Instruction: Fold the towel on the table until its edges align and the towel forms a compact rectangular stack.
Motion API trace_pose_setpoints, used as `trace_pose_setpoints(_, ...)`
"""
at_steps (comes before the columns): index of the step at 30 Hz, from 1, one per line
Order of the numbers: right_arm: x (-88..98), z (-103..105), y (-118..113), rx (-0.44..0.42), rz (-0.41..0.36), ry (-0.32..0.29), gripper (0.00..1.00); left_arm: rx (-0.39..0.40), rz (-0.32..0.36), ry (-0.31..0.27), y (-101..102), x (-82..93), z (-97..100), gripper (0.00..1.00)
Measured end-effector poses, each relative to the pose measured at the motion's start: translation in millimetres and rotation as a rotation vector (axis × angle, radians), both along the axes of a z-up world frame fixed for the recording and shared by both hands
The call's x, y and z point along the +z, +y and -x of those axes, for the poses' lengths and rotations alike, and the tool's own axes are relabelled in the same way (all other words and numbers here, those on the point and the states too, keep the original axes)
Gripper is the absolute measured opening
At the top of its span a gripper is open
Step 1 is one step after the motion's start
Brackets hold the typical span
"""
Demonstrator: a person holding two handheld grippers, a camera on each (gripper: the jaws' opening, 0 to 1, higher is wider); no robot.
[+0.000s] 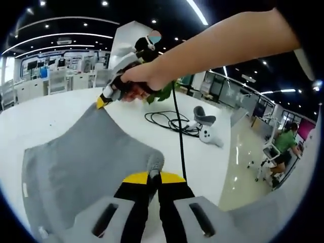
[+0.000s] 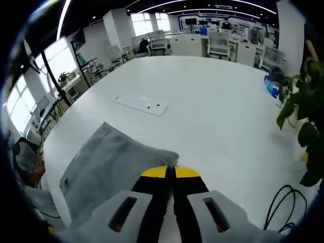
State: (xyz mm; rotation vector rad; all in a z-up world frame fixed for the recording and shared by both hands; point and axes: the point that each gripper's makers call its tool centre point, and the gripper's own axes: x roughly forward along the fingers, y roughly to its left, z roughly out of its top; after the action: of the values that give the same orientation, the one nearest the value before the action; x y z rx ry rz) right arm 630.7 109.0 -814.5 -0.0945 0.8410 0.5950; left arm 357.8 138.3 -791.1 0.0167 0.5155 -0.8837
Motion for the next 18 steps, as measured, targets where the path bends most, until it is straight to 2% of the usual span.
trace_pose_setpoints(11, 23.0, 2, 6, -0.026, 0.014, -0.02, 0.0, 0.043, 0.042, -0.039, 18, 21.1, -5.9, 0.05)
trace_pose_setpoints(18, 36.5, -4, 15, -0.059, 0.0, -0.031, 0.0, 0.071, 0.061, -0.063, 37, 28.7, -9.3, 0.05)
